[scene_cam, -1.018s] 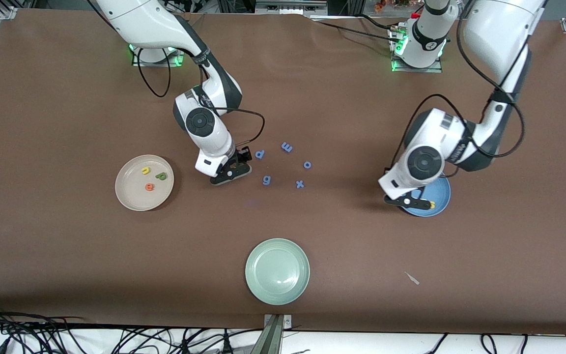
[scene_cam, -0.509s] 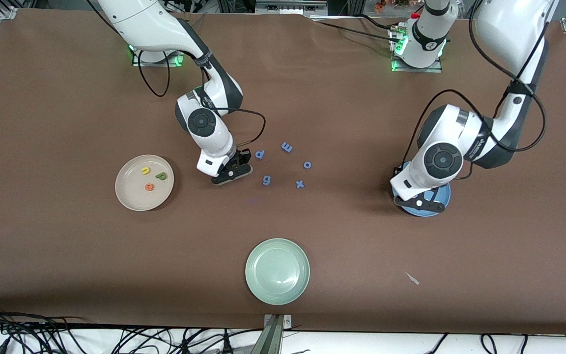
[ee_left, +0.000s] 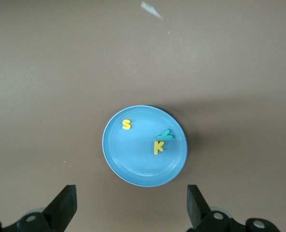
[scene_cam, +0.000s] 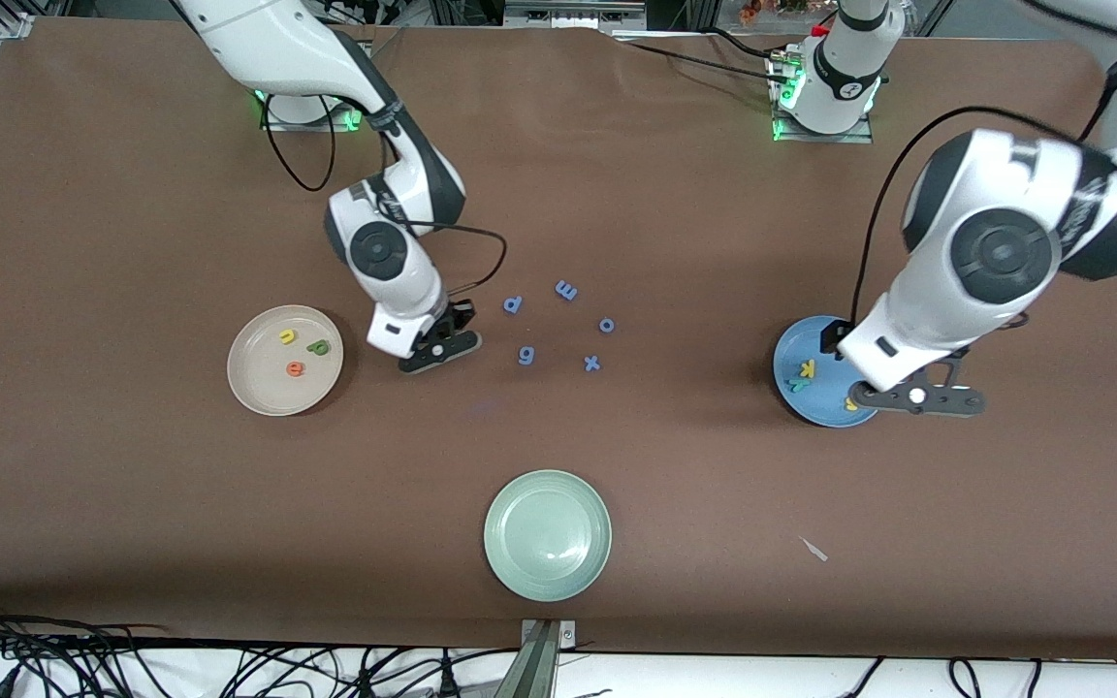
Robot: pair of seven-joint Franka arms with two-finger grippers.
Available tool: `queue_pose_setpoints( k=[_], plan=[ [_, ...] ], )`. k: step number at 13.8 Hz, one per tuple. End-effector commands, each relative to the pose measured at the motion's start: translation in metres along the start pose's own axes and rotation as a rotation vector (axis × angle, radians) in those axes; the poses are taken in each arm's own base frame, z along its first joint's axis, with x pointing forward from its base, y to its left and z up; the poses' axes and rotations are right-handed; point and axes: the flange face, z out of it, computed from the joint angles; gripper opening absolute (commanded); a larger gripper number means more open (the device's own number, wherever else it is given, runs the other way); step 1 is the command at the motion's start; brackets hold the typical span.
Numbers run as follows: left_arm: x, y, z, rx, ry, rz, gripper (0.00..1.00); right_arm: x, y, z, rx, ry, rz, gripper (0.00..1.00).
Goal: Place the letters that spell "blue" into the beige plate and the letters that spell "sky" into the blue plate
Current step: 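Place the green l on the white plate while the left gripper withdraws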
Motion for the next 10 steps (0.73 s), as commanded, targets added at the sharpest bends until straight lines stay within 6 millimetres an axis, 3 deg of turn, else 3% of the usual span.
queue_pose_setpoints(
  k=[1,4,6,8,9,10],
  plan=[
    [-0.015,-0.019,-0.052,-0.081,0.031,-0.039,1.0,0.005,0.064,-0.05,-0.018,-0.091,-0.104,0.09],
    [-0.037,-0.03,-0.081,-0.076,0.024,-0.053,1.0,-0.005,0.141,-0.059,-0.04,-0.143,-0.202,0.1],
    [-0.04,-0.053,-0.086,-0.137,0.018,-0.1,1.0,-0.014,0.184,-0.053,-0.037,-0.149,-0.221,0.12],
    [-0.05,-0.085,-0.098,-0.235,0.026,-0.163,1.0,-0.024,0.213,-0.041,-0.035,-0.136,-0.241,0.24],
    [-0.056,-0.098,-0.104,-0.252,0.033,-0.191,1.0,-0.027,0.22,-0.038,-0.031,-0.138,-0.231,0.57],
    [-0.059,-0.105,-0.097,-0.24,0.027,-0.205,1.0,-0.026,0.22,-0.041,-0.019,-0.131,-0.215,0.75]
  ],
)
